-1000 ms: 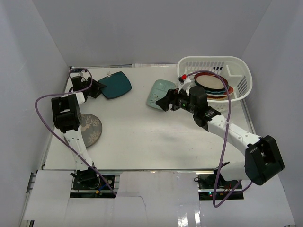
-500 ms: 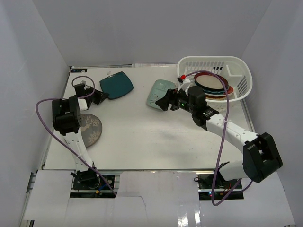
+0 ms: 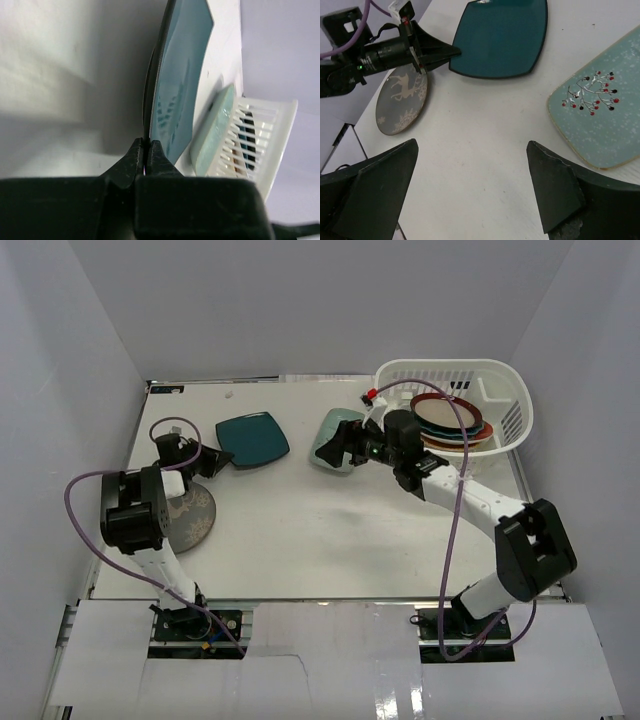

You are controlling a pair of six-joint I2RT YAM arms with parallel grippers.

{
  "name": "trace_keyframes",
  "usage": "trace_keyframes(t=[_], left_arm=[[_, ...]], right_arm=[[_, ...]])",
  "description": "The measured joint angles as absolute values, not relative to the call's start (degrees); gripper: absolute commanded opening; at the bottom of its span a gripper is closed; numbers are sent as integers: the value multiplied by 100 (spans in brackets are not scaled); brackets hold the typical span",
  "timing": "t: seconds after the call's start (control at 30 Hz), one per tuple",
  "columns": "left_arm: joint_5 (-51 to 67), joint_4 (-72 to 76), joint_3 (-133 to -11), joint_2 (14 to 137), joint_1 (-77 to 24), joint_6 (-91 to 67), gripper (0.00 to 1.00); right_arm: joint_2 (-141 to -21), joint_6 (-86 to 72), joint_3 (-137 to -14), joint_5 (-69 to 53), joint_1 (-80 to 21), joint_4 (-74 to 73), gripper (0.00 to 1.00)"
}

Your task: Place the plates into the plastic bin on the countertop

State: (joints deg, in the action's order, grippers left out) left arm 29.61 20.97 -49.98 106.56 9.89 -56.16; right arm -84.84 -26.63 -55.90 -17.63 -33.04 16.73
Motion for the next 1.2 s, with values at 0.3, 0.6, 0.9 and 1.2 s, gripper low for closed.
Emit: trace_keyframes(t=[0.3, 0.6, 0.9, 1.2], left_arm=[[3151, 2003, -3791, 8849, 753, -5881, 0], [4010, 2200, -3319, 7395, 174, -5704, 0], [4630, 2783, -3183, 7767, -556, -6040, 6], [5371, 3730, -3920, 8034, -899, -6635, 89]], right_arm=[[-9894, -2685, -7067, -1990, -3297, 1190, 90], [-10276, -2821, -7293, -2252, -3079, 1015, 91], [-9904, -4163, -5988, -3546, -2628, 2239, 8], [-8571, -4869, -5343, -3942, -1712, 2766, 8]])
